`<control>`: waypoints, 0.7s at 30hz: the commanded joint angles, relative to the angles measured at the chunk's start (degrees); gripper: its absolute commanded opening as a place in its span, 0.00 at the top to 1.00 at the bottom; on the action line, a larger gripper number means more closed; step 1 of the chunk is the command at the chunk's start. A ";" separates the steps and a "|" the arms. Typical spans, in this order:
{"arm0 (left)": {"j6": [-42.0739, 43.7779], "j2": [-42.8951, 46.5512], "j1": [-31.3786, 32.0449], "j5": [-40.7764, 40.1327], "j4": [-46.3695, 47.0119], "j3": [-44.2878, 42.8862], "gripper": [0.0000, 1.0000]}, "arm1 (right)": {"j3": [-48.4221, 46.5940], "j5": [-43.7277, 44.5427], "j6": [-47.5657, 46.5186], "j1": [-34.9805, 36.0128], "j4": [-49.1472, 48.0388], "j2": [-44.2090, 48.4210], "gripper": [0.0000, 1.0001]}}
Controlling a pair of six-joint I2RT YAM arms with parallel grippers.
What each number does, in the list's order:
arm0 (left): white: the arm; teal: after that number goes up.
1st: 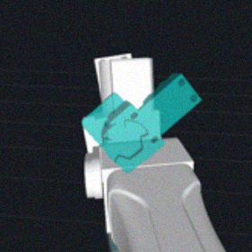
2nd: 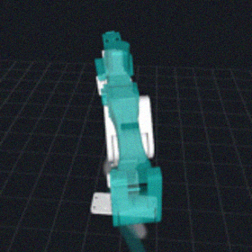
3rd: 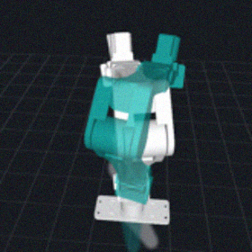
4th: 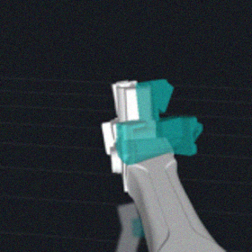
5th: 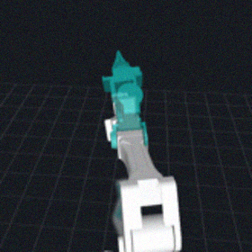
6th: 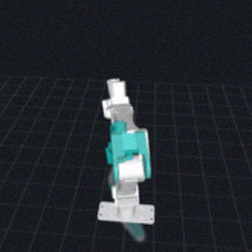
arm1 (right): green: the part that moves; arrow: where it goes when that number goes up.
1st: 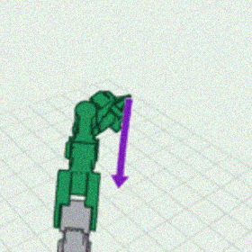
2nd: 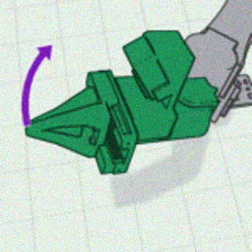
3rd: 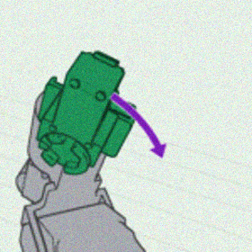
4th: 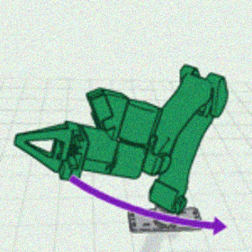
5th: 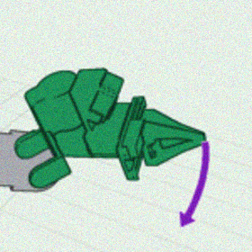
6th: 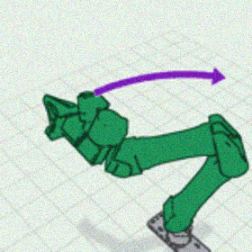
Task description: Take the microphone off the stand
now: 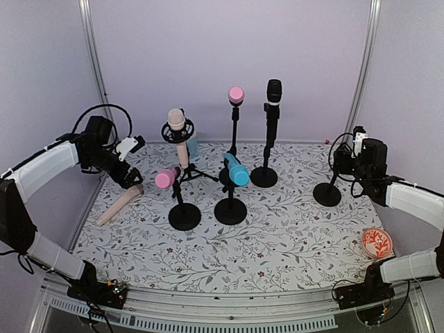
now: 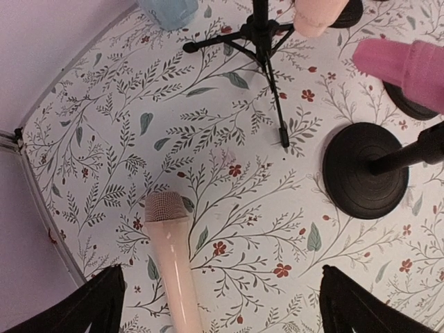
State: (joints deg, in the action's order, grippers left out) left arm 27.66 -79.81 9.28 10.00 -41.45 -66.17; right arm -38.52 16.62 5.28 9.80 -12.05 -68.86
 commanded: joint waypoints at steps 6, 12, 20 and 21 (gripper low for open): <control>0.73 1.08 0.32 2.49 -1.57 -2.81 0.01 | -9.26 -1.40 2.99 2.96 10.96 9.18 0.01; 0.55 1.59 0.02 4.30 -2.51 -3.67 0.01 | -13.46 3.14 7.21 17.94 19.70 12.16 0.01; 0.96 2.60 -2.07 6.57 -4.51 -5.32 0.01 | -13.56 -2.50 20.50 39.20 19.75 4.41 0.01; 1.12 2.82 -2.32 6.76 -4.68 -5.32 0.01 | -13.49 -6.02 22.33 39.72 17.97 2.88 0.01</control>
State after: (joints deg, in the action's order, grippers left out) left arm 27.90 -78.91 8.36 14.74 -44.31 -69.76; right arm -51.37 18.85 18.20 46.68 6.35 -60.95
